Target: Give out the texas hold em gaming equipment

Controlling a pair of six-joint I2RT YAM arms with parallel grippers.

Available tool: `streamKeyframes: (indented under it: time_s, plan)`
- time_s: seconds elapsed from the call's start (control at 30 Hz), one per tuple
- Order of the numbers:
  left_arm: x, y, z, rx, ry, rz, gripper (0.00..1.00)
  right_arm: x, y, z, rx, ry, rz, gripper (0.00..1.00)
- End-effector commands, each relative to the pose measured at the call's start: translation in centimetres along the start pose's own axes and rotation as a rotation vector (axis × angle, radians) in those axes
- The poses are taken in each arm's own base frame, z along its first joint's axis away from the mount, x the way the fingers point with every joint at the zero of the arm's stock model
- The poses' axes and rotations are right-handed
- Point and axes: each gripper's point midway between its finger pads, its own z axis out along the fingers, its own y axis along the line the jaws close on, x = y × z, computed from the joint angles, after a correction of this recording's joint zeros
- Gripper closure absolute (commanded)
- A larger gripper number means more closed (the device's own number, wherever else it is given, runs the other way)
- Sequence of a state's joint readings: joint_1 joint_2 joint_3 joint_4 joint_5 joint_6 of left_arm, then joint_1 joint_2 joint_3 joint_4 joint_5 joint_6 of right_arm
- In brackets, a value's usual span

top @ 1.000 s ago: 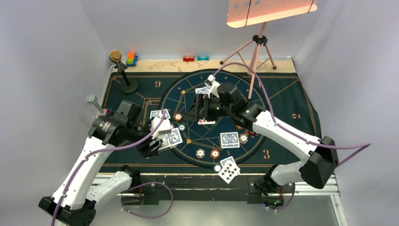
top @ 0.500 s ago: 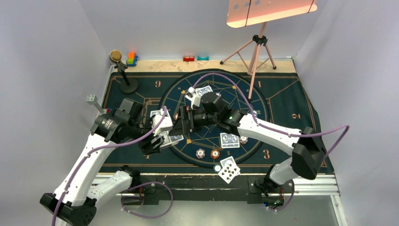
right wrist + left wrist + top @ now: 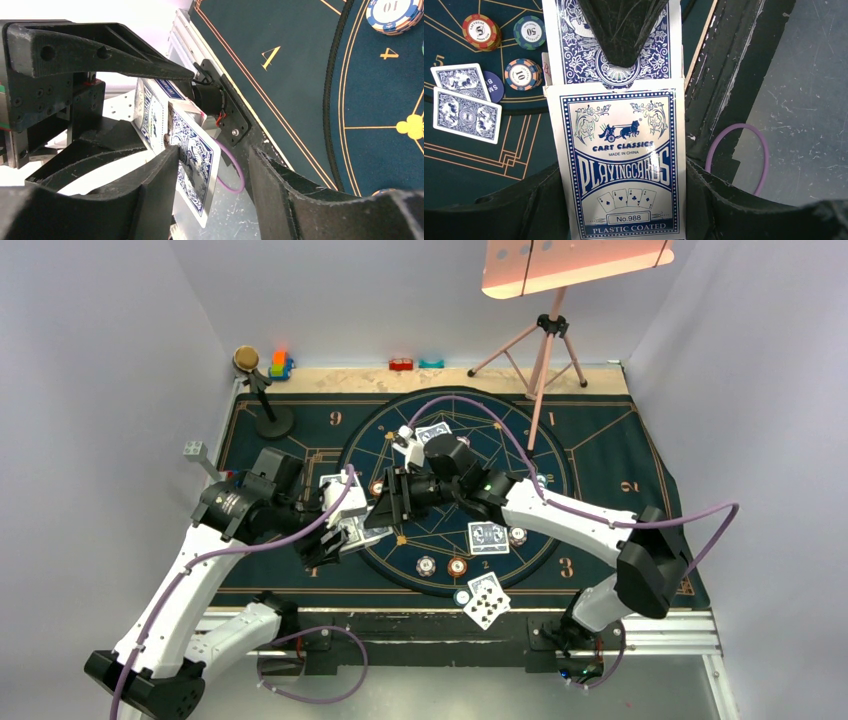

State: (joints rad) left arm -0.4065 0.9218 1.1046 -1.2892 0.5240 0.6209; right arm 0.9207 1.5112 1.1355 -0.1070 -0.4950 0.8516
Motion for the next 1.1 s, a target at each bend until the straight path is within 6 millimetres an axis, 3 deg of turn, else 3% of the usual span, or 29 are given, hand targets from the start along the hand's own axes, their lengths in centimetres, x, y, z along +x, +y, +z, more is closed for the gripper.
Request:
streamKeyframes:
  time_s: [0.0, 0.33, 0.6, 1.07]
  plan:
    - [-2.2, 0.3, -1.1, -0.028, -0.079, 0.034, 1.0, -1.2, 1.6, -1.5, -0.007, -0.039, -0.037, 0.46]
    - [-2.1, 0.1, -1.2, -0.028, -0.082, 0.037, 1.0, -1.6, 0.7, -2.7, 0.049, -0.072, -0.037, 0.53]
    - [-2.0, 0.0, -1.2, -0.03, -0.082, 0.038, 1.0, -2.5, 0.5, -3.9, 0.098, -0.108, -0.056, 0.7]
    - [-1.6, -0.2, -1.0, -0.022, -0.078, 0.036, 1.0, -4.4, 0.6, -7.0, 0.152, -0.211, -0.089, 0.74]
